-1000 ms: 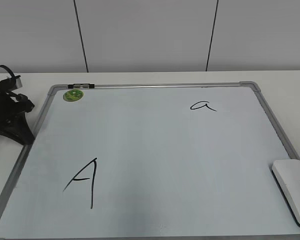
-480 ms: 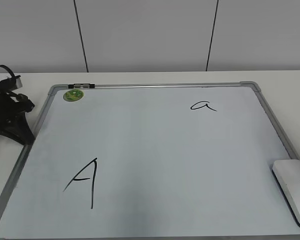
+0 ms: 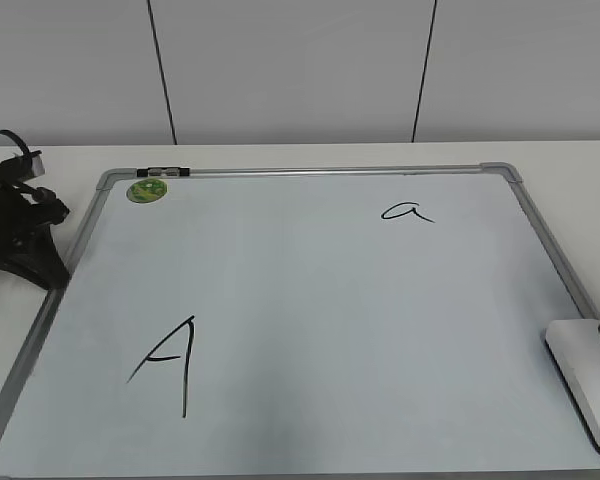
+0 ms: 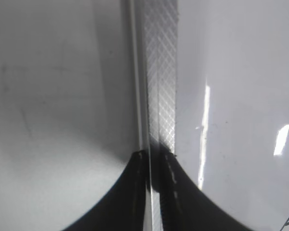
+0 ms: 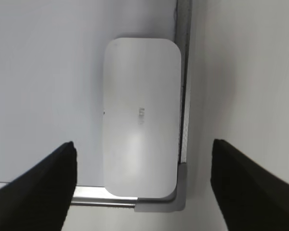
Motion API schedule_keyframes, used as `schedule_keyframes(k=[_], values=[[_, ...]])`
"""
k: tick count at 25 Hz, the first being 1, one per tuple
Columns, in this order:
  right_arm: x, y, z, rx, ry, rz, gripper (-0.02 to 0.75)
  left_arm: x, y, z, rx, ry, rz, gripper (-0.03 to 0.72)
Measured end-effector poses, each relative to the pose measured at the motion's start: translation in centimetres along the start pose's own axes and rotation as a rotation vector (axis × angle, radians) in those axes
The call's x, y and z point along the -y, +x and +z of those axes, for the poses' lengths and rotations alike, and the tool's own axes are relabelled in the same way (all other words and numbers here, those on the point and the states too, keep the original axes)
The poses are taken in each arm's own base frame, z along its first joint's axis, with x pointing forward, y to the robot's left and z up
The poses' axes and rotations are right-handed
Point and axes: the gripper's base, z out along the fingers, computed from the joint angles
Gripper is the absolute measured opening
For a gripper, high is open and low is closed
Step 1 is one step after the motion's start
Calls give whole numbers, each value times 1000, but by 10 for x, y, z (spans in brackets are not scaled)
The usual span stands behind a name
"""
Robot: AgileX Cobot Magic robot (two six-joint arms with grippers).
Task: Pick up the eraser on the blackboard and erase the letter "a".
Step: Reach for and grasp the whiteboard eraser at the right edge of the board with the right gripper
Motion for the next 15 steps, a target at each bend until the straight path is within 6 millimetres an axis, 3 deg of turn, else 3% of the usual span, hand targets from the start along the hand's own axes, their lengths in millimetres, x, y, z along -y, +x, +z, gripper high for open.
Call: schedule_keyframes(k=[15], values=[[0,-9,60,-149,-1,-8,660,0,0,0,0,0,0,35]])
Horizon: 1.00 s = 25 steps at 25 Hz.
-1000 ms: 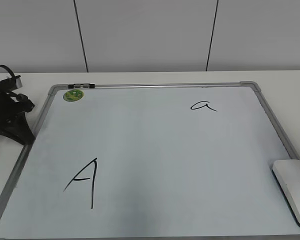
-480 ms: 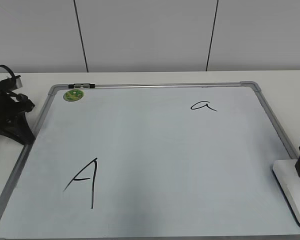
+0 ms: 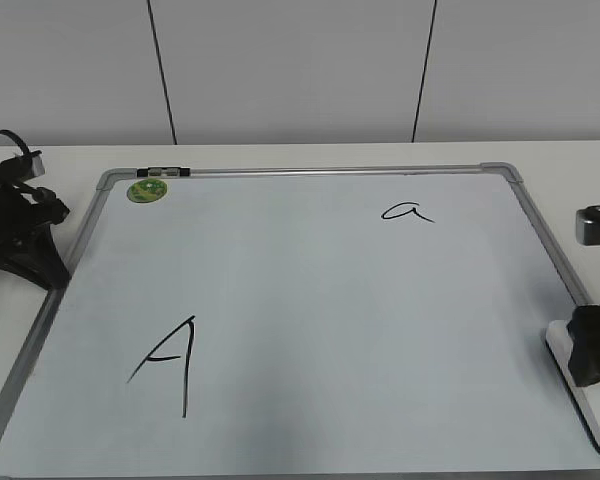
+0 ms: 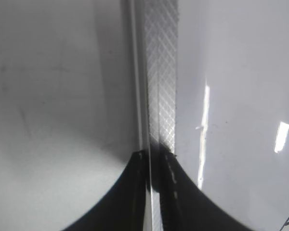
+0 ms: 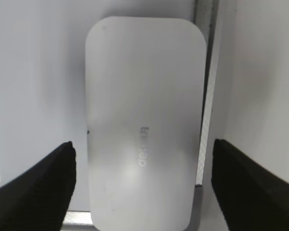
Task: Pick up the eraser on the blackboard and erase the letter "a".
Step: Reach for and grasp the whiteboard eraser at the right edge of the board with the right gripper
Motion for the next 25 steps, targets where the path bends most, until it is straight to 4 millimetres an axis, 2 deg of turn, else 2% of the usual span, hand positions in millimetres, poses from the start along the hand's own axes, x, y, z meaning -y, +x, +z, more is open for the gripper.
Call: schedule_keyframes(k=[14,25], values=[[0,-7,27,-49,-2,-2,647,0,0,0,0,0,0,35],[0,-8,28,-39,-2,5,542,0,0,0,1,2,-1,35]])
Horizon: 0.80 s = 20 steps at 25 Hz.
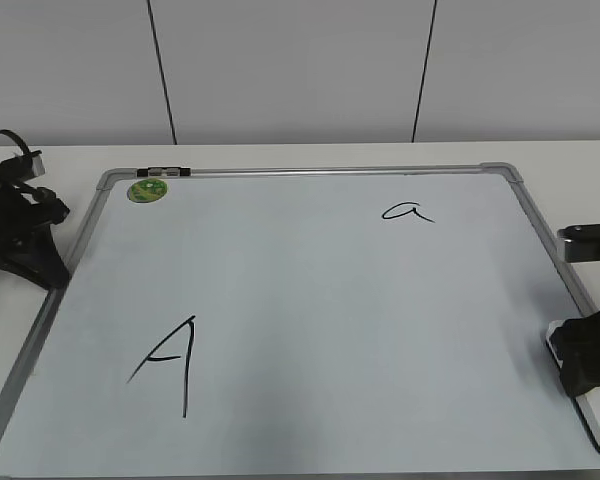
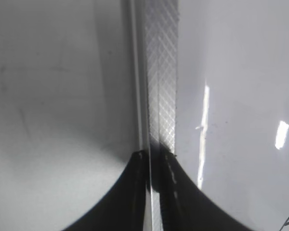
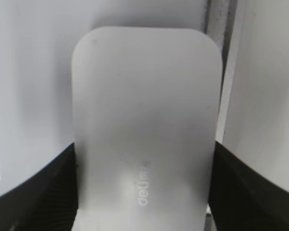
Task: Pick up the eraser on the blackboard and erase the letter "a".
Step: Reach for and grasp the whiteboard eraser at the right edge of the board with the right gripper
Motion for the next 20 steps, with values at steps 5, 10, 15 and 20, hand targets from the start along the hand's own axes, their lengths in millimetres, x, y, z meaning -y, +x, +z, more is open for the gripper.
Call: schedule_keyframes(k=[5,10,15,20], values=[[0,0,0,1,0,0,534,0,0,0,0,0,0,35],[0,0,0,0,0,0,533,0,0,0,0,0,0,35],[0,0,0,-3,-2,3,533,0,0,0,0,0,0,35],[-1,0,-1,-4,-8,10,533,0,0,0,0,0,0,35]])
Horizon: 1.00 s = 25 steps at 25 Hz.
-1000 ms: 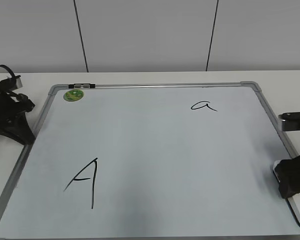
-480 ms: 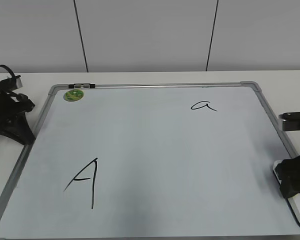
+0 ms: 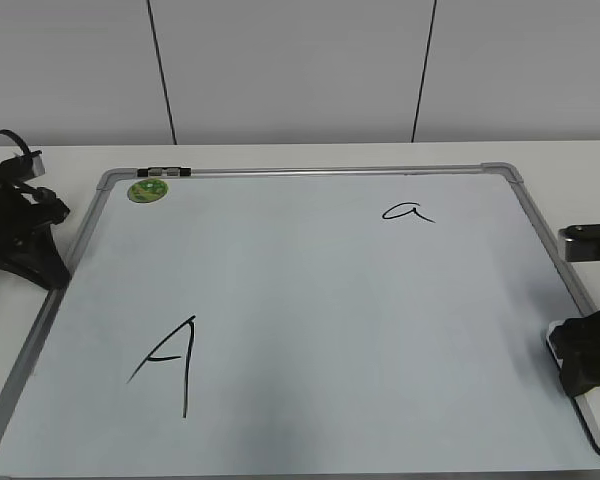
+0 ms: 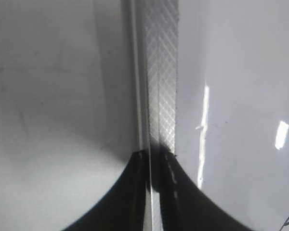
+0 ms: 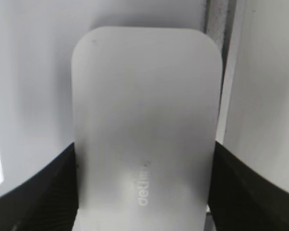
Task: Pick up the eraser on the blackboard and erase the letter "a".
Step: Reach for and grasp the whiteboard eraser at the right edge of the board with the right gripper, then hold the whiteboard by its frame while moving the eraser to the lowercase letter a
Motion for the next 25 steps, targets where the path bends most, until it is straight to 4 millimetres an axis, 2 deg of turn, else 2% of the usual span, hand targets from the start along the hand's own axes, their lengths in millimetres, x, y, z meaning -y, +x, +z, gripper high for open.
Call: schedule_keyframes(k=[13,25], values=[[-1,0,-4,11,-7,9,533,0,0,0,0,0,0,36],[0,3,-56,204,-4,-10,533,0,0,0,0,0,0,36]])
